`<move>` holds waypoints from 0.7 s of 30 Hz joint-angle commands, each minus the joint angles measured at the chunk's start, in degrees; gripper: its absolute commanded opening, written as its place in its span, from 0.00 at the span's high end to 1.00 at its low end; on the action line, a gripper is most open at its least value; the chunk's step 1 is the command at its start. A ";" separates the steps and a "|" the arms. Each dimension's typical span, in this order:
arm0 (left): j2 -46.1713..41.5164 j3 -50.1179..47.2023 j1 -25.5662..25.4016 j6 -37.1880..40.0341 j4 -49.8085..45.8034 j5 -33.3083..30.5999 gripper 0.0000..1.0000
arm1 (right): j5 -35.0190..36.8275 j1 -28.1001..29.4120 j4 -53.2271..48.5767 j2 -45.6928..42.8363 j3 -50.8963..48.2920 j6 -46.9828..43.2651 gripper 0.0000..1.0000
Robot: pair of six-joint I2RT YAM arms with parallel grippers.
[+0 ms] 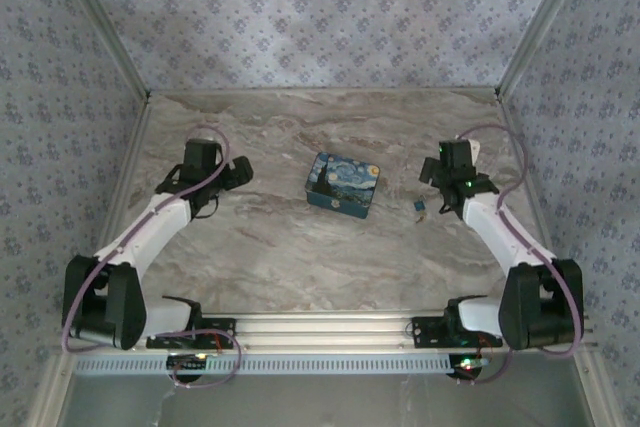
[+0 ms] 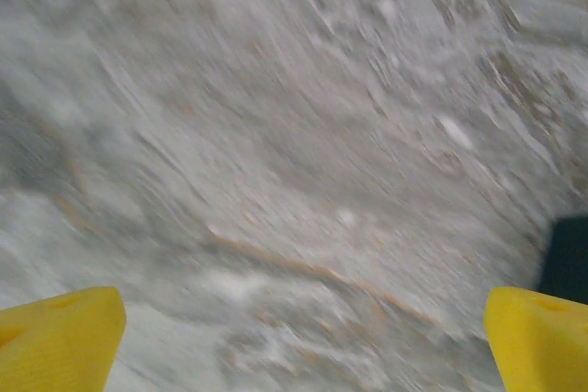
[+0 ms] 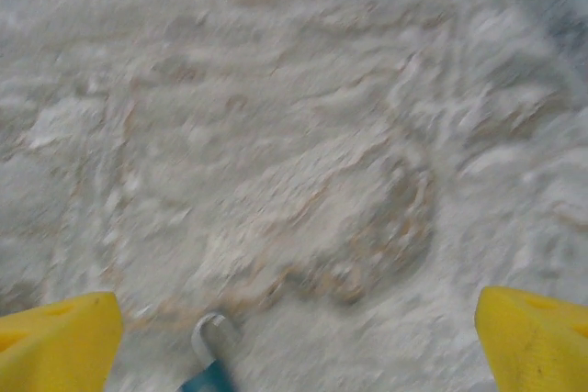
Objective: Unlock the padlock with the key
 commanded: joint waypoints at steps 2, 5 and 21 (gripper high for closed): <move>-3.55 -9.85 3.31 11.36 13.75 -15.19 0.00 | 12.02 -0.26 23.69 -3.23 -12.73 -9.92 0.00; -2.73 -13.19 8.89 12.95 21.37 -12.27 0.00 | 9.57 -3.51 30.24 -0.91 -16.65 -9.68 0.00; 16.40 -24.47 13.65 25.34 64.22 -0.05 0.00 | -13.91 -7.94 59.87 16.18 -22.10 -18.02 0.00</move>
